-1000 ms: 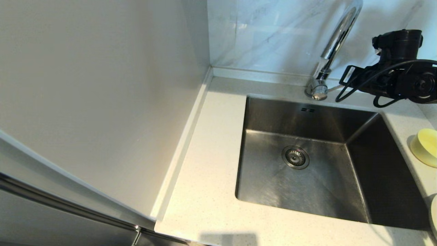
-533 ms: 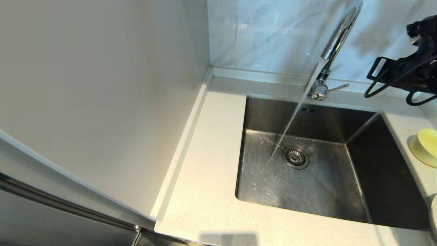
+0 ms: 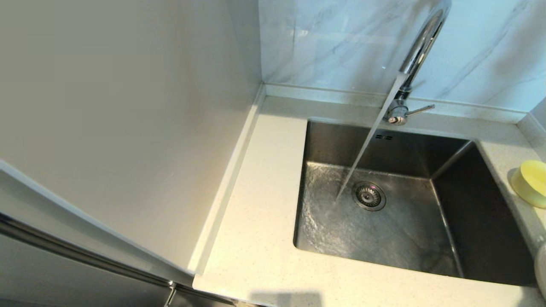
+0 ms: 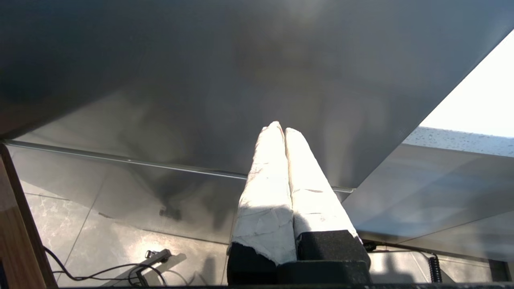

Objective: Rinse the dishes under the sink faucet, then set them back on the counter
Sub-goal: Pick up the bowl

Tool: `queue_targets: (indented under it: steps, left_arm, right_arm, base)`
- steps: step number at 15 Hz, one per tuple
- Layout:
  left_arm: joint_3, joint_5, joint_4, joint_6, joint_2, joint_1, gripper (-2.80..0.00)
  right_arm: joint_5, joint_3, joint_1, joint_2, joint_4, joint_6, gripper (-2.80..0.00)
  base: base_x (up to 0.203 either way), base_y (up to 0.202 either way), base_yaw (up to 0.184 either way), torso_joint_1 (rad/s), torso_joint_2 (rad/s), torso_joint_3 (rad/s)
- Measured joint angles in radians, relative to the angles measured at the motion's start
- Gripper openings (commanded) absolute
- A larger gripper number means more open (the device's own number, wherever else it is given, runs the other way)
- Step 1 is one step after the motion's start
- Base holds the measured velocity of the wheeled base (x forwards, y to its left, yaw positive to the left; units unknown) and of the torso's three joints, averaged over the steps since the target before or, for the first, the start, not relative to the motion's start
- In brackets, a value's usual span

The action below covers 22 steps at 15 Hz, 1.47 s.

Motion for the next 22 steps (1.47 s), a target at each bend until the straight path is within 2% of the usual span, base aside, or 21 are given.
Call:
queue_targets:
  steps: [1,3,5,7,8,13,15,18,22]
  left_arm:
    - [0.0,0.0,0.0,-0.001,0.0,0.0,-2.8]
    - [0.0,-0.001,0.0,-0.001,0.0,0.0,-2.8]
    - [0.0,0.0,0.0,-0.001,0.0,0.0,-2.8]
    - [0.0,0.0,0.0,-0.001,0.0,0.0,-2.8]
    - [0.0,0.0,0.0,-0.001,0.0,0.0,-2.8]
    - [0.0,0.0,0.0,-0.001,0.0,0.0,-2.8]
    - [0.0,0.0,0.0,-0.001,0.0,0.0,-2.8]
    - [0.0,-0.001,0.0,-0.001,0.0,0.0,-2.8]
    - [0.0,0.0,0.0,-0.001,0.0,0.0,-2.8]
  right_arm:
    - [0.04,0.035,-0.017,-0.027,0.028,-0.035,-2.8]
    - [0.086,0.072,-0.03,-0.042,0.039,-0.042,-2.8]
    - [0.095,0.085,-0.034,-0.018,0.031,-0.039,-2.8]
    - [0.095,0.09,-0.035,0.016,-0.037,-0.034,-2.8]
    - [0.094,0.092,-0.035,0.035,-0.069,-0.035,-0.02]
    - [0.095,0.035,-0.036,0.117,-0.081,-0.018,0.0]
    - [0.095,-0.037,-0.035,0.168,-0.071,0.07,0.0]
    - [0.095,-0.165,-0.034,0.265,0.021,0.196,0.0]
    - [0.059,-0.27,-0.035,0.376,0.026,0.219,0.0]
  base:
    - [0.0,0.0,0.0,0.0,0.0,0.0]
    - [0.0,0.0,0.0,0.0,0.0,0.0]
    - [0.0,0.0,0.0,0.0,0.0,0.0]
    - [0.0,0.0,0.0,0.0,0.0,0.0]
    - [0.0,0.0,0.0,0.0,0.0,0.0]
    - [0.0,0.0,0.0,0.0,0.0,0.0]
    - [0.0,0.0,0.0,0.0,0.0,0.0]
    - [0.0,0.0,0.0,0.0,0.0,0.0]
    - [0.0,0.0,0.0,0.0,0.0,0.0]
